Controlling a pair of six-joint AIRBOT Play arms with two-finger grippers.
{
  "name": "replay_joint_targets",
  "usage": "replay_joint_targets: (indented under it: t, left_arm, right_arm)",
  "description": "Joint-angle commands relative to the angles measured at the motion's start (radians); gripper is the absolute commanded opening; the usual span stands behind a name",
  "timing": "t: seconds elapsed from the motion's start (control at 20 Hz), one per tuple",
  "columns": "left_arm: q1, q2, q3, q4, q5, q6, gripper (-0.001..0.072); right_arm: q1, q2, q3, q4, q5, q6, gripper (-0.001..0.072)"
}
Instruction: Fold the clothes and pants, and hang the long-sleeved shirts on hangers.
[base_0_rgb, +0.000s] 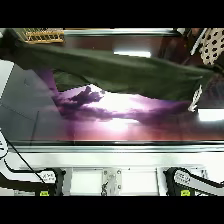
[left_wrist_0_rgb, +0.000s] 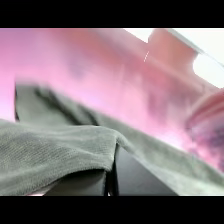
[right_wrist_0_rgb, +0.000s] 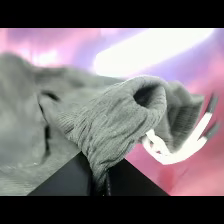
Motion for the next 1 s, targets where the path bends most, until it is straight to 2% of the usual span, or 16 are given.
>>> replay_joint_targets:
  t: [0.0,0.1,0.2,0.45,0.65,0.95]
  left_arm:
    - [0.006,0.084,-0.025,0.190,-0.084,0.011,0.0006]
    - [0.021,0.189,-0.294,0.233,-0.063,0.046,0.0006]
    - [0.045,0.288,-0.595,0.245,-0.009,0.126,0.0007]
    - [0.098,0.446,-1.179,0.246,0.094,0.276,0.0007]
    - [0.150,0.523,-1.349,0.246,0.084,0.352,0.0007]
    - [0.196,0.615,-1.386,0.248,-0.002,0.397,0.0007]
  right_arm:
    - [0.050,-0.042,0.114,-0.133,0.091,-0.029,0.0049]
    - [0.050,-0.009,-0.003,-0.206,0.154,-0.092,0.0049]
    - [0.039,0.058,-0.206,-0.283,0.154,-0.108,0.0049]
    - [-0.027,0.258,-0.789,-0.331,0.006,-0.105,0.0050]
    - [-0.085,0.365,-1.023,-0.357,-0.003,-0.105,0.0050]
    - [-0.122,0.386,-1.073,-0.375,-0.003,-0.107,0.0051]
